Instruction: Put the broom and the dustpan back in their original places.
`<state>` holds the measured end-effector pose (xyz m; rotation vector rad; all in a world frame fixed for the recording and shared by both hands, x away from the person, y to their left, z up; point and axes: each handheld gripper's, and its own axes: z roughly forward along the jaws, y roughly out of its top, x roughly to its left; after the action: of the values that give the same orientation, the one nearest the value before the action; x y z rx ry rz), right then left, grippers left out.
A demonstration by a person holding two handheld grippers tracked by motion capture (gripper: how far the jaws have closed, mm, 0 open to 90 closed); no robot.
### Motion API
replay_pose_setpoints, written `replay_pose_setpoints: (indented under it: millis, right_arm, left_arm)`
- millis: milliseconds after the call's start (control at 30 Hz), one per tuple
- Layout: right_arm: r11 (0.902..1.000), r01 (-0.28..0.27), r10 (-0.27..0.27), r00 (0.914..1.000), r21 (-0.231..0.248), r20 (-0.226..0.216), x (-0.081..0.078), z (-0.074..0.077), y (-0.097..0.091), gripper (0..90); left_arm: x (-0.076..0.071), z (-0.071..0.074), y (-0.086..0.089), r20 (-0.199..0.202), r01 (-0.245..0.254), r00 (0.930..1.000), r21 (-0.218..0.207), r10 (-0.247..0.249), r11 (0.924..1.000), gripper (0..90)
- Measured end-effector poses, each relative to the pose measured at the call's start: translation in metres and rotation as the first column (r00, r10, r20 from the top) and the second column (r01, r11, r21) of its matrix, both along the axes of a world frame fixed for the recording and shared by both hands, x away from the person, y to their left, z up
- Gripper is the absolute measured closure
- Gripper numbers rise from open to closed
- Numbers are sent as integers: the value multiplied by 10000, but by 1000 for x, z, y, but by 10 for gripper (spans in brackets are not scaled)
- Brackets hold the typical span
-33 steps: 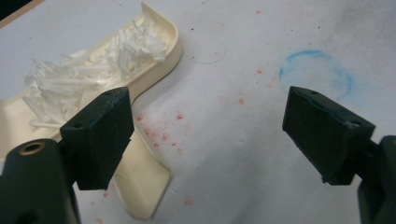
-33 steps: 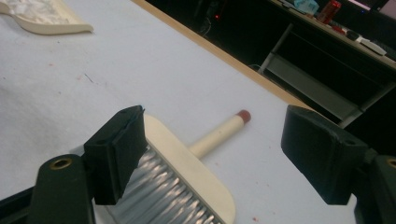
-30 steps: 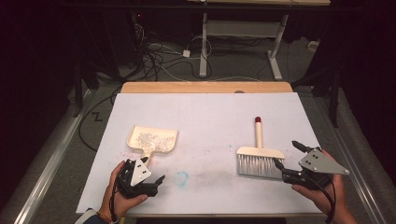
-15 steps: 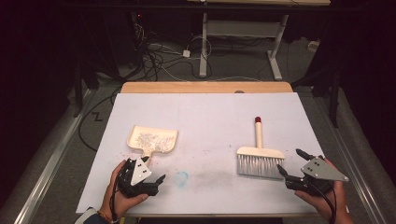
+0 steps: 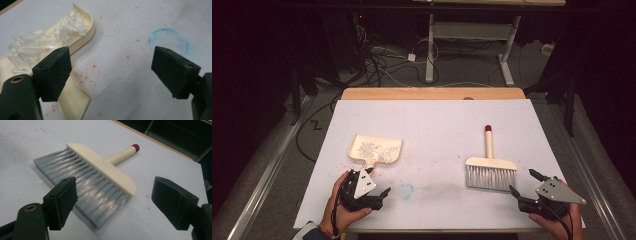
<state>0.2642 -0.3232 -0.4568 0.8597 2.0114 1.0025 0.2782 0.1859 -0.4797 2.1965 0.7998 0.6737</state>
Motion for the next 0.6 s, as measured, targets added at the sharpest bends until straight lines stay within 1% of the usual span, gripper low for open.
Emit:
replay_pose_setpoints:
  millis: [67, 100, 233, 367, 500, 600]
  right_arm:
    - [10000, -3, 3, 10000, 22, 13, -1, 0, 1, 213]
    - [10000, -47, 47, 10000, 0, -26, -1, 0, 2, 213]
    - [9999, -140, 141, 9999, -91, 46, -2, 2, 6, 213]
    - [9995, -171, 174, 9998, -270, 82, -7, 3, 8, 213]
    - [9998, -112, 116, 9997, -179, 205, -10, 6, 7, 213]
    - [9999, -68, 71, 9998, -127, 205, -11, 6, 7, 213]
  left_arm:
    - [0, 0, 0, 27, -17, 10000, -36, 17, 10000, 160]
    - [0, 0, 0, 26, -2, 10000, -5, 2, 10000, 160]
    - [-2, 0, 0, 40, 84, 10000, 94, -84, 9999, 160]
    - [-3, 1, -1, 153, 128, 9998, 53, -129, 9999, 160]
    - [-2, 1, -3, 190, 219, 9996, 117, -221, 9997, 160]
    - [-1, 1, -3, 166, 223, 9996, 92, -224, 9997, 160]
